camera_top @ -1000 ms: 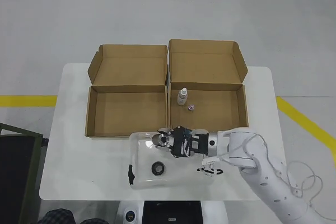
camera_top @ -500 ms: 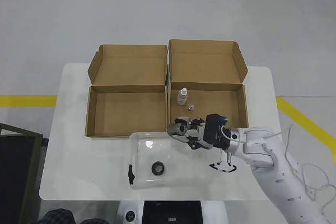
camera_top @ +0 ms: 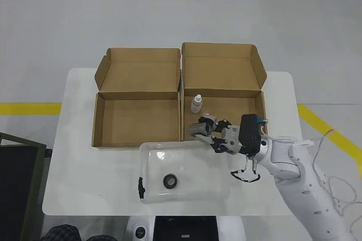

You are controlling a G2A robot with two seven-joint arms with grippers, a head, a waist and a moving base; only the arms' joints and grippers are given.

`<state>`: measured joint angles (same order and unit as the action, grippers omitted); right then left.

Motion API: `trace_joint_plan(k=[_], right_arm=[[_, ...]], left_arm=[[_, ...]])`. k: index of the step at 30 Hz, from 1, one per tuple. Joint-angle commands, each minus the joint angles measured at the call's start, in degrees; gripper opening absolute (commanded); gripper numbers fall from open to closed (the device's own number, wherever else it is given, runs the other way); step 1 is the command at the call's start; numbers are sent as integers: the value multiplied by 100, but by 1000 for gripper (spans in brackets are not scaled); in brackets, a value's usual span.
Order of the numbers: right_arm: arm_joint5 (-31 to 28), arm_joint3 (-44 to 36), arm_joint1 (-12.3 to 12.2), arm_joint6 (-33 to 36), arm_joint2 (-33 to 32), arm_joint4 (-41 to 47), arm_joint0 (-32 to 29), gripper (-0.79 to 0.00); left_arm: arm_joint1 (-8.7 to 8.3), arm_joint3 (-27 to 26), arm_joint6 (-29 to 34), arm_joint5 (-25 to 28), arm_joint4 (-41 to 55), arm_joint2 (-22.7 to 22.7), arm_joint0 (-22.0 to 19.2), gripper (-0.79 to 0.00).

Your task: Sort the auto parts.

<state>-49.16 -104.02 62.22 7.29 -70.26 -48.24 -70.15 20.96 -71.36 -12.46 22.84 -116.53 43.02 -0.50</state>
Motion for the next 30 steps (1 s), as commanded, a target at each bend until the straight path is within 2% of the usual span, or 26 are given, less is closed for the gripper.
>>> trace_joint_plan(k=[1,10,15,20,30], right_arm=[[4,10,0,-16,-9,7,3,-785],[80,-8,1,-9,2,-105,28,-785],[273,-60,22,53,130,-584,126,-785],[586,24,81,157,441,-972,347,-785],[1180,314,283,792,1293,-1343,1148,-785]], left_arm=[[0,0,0,0,0,0,0,0],[0,0,0,0,0,0,0,0],[0,0,0,0,0,0,0,0],[0,0,0,0,0,0,0,0],[0,0,0,0,0,0,0,0]])
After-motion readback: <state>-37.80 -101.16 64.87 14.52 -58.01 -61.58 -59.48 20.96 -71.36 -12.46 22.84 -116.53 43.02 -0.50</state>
